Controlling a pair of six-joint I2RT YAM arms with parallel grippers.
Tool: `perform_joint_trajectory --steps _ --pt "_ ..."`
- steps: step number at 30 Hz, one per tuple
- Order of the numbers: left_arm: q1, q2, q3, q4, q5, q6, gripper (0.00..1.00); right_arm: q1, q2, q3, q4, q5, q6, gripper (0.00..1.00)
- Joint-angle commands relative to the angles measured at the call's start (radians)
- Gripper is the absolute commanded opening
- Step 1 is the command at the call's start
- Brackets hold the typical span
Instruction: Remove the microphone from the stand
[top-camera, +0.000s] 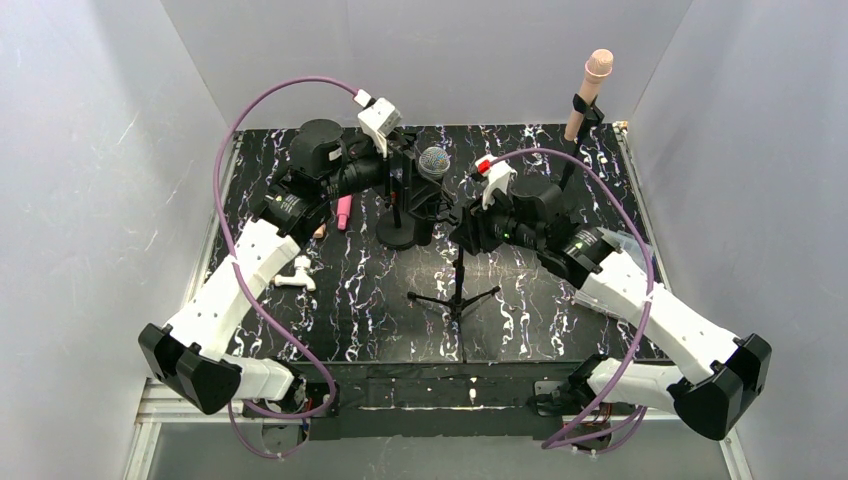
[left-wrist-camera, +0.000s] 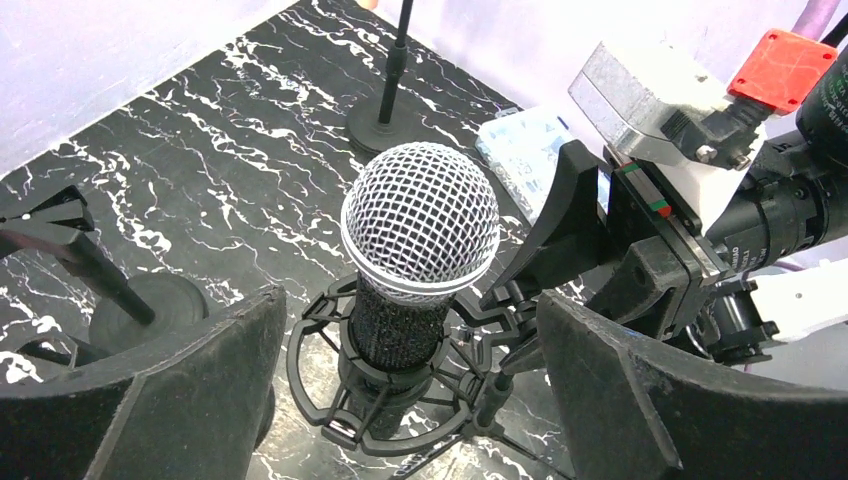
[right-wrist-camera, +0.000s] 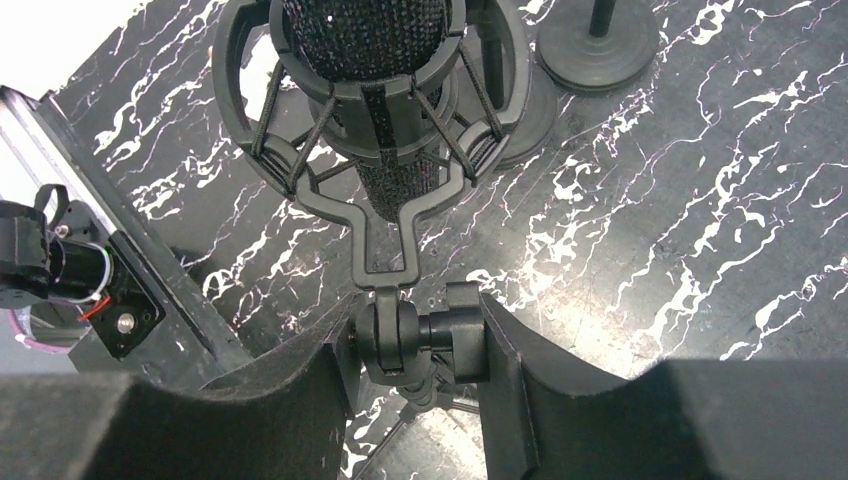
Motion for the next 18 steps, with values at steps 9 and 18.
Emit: perform_joint_trajectory --steps 9,18 --pt "-0.076 0.023 -0.007 0.025 0.009 0.151 0.86 0.046 -0.071 -0.046 0.073 0.044 -0.012 0.01" --pt "-0.153 0.062 -0.014 0.046 -0.156 0.186 0.63 0.065 -0.099 -0.078 0.047 0.072 -0.013 0.01"
